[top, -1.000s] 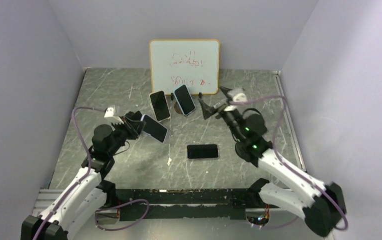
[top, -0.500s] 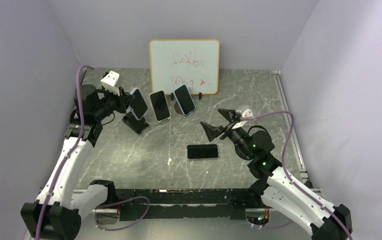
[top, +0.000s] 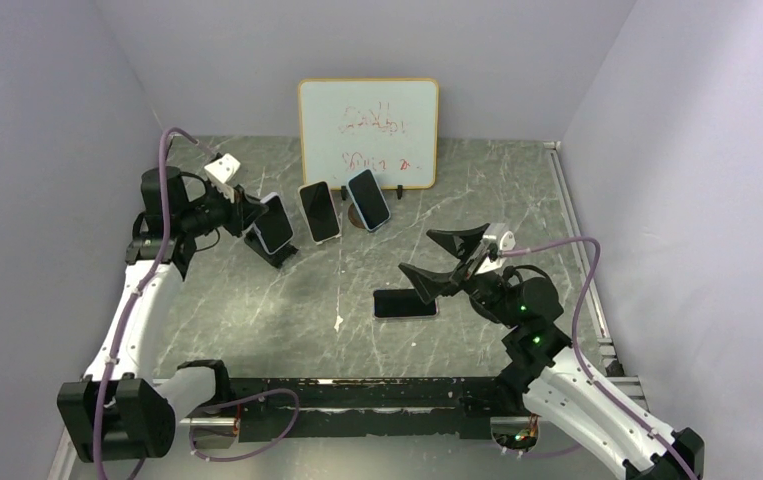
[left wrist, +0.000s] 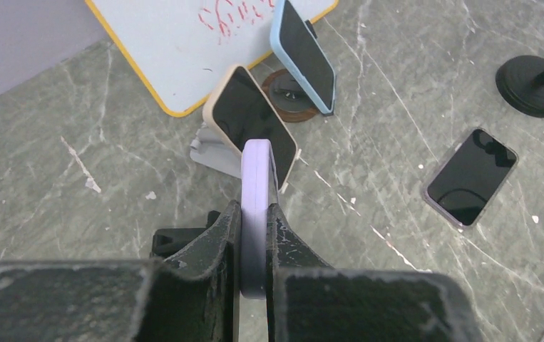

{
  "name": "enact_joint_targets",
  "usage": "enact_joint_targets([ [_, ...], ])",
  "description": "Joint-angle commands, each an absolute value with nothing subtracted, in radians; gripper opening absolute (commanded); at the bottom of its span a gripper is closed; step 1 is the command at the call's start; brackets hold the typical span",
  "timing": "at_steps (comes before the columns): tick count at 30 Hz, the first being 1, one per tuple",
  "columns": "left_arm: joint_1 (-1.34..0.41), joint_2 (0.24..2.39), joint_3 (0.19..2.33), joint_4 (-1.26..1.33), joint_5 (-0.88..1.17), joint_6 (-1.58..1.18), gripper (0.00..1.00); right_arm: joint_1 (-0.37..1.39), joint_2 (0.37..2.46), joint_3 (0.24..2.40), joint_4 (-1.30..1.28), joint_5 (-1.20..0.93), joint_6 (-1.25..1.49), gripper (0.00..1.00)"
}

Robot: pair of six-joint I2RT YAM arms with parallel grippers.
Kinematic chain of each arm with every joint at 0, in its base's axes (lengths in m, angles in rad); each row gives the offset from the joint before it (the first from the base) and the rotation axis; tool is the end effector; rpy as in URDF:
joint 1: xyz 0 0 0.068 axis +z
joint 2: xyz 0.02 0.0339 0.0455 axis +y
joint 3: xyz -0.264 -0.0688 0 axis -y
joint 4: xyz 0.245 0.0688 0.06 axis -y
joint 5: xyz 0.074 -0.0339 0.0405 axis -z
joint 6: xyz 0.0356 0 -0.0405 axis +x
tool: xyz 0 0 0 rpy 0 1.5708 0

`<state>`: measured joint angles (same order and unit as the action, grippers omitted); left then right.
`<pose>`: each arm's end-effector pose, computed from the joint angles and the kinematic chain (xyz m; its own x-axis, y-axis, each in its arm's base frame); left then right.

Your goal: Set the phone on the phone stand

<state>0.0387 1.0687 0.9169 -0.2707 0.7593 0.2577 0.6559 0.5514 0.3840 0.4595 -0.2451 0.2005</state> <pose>0.2360 -0.0154 0.3262 -0.2435 0.1756 -0.9539 0.6840 0.7284 -0.0405 0.1141 0.0987 0.3014 0.0691 0.2970 -0.9524 -0.8057 0.5796 0.1222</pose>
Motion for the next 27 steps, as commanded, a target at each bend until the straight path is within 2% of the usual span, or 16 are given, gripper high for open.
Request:
enact_joint_targets([
  [1, 0.090, 1.113, 0.905, -0.104, 0.860, 0.254, 0.05, 0.659, 0.525, 0.376, 0.485, -0.292, 0.230, 1.00],
  [9, 0.140, 1.212, 0.850, 0.040, 0.897, 0.199, 0.05, 0.660, 0.518, 0.368, 0.496, -0.301, 0.235, 1.00],
  [15, 0.145, 1.291, 0.862, 0.033, 0.941, 0.213, 0.05, 0.660, 0.512, 0.356, 0.511, -0.301, 0.239, 1.00],
  [27, 0.148, 1.333, 0.787, 0.091, 0.897, 0.228, 0.05, 0.660, 0.482, 0.336, 0.524, -0.309, 0.228, 1.00],
])
